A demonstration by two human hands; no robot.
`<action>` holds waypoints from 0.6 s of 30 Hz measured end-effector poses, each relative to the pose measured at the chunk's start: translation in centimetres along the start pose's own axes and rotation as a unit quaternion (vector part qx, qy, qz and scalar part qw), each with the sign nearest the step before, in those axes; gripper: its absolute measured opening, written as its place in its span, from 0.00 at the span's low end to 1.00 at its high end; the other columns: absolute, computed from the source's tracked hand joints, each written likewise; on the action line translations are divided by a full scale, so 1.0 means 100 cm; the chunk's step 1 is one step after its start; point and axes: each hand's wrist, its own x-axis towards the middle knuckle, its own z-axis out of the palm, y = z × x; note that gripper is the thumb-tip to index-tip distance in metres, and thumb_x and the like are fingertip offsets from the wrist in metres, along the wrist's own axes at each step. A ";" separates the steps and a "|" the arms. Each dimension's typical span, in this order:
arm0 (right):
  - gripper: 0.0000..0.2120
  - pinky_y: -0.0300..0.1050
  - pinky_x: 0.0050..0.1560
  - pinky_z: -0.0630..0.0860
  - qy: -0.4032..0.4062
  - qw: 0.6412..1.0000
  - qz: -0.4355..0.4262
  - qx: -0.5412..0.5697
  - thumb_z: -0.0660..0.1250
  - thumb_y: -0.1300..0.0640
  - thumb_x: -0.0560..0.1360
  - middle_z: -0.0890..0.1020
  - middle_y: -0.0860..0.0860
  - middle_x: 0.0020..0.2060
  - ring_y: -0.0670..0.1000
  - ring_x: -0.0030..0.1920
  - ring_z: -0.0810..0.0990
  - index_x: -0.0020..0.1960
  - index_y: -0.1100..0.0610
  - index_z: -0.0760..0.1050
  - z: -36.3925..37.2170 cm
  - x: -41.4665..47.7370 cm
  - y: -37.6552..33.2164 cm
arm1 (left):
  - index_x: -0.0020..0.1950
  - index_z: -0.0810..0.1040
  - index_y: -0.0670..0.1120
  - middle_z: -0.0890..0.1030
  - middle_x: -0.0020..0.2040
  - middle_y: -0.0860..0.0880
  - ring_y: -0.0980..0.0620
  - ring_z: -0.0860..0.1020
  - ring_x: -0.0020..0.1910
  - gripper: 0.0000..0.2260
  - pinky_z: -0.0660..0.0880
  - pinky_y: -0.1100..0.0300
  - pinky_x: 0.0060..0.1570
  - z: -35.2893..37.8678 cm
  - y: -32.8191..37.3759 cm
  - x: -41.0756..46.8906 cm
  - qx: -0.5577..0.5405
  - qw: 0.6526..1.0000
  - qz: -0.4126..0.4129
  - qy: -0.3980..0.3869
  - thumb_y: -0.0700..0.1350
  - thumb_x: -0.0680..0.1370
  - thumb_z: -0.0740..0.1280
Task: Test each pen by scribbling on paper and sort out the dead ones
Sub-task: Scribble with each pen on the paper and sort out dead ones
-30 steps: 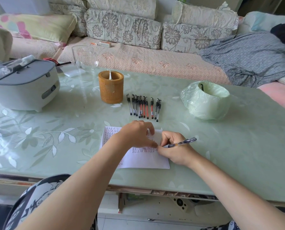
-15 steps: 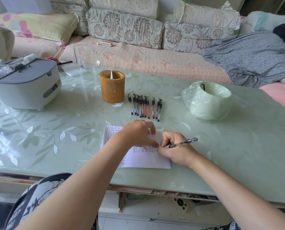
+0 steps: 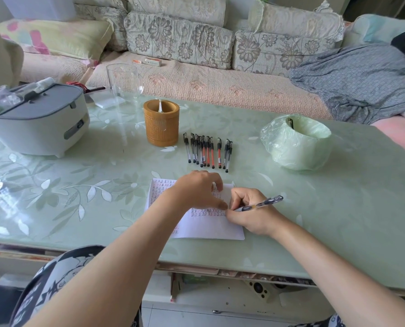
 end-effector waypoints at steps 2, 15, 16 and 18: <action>0.12 0.44 0.32 0.60 0.000 1.000 0.002 0.000 0.70 0.69 0.67 0.70 0.50 0.28 0.47 0.30 0.67 0.32 0.61 0.67 0.000 0.000 0.000 | 0.55 0.77 0.55 0.77 0.49 0.53 0.52 0.74 0.51 0.24 0.76 0.56 0.51 0.000 0.000 0.000 0.002 1.000 -0.001 0.000 0.64 0.65 0.76; 0.14 0.39 0.27 0.60 0.027 0.997 0.017 0.073 0.71 0.69 0.68 0.70 0.46 0.23 0.45 0.25 0.65 0.33 0.58 0.67 -0.002 0.002 -0.003 | 0.56 0.76 0.55 0.77 0.49 0.53 0.52 0.74 0.51 0.23 0.75 0.57 0.50 -0.001 0.001 -0.004 0.006 1.000 0.005 0.006 0.63 0.66 0.75; 0.14 0.38 0.27 0.61 0.037 0.994 0.022 0.104 0.70 0.71 0.70 0.70 0.47 0.23 0.46 0.24 0.65 0.34 0.59 0.68 -0.004 0.003 -0.001 | 0.56 0.77 0.55 0.77 0.48 0.53 0.52 0.74 0.50 0.23 0.74 0.58 0.49 -0.002 0.002 -0.004 0.006 1.000 0.006 0.003 0.63 0.66 0.75; 0.12 0.37 0.25 0.62 0.050 0.987 0.037 0.149 0.70 0.72 0.72 0.72 0.50 0.23 0.47 0.23 0.68 0.37 0.60 0.70 -0.006 0.003 -0.003 | 0.56 0.77 0.54 0.76 0.48 0.54 0.53 0.74 0.48 0.20 0.74 0.59 0.48 -0.006 0.002 -0.004 0.001 1.000 0.008 -0.007 0.60 0.68 0.75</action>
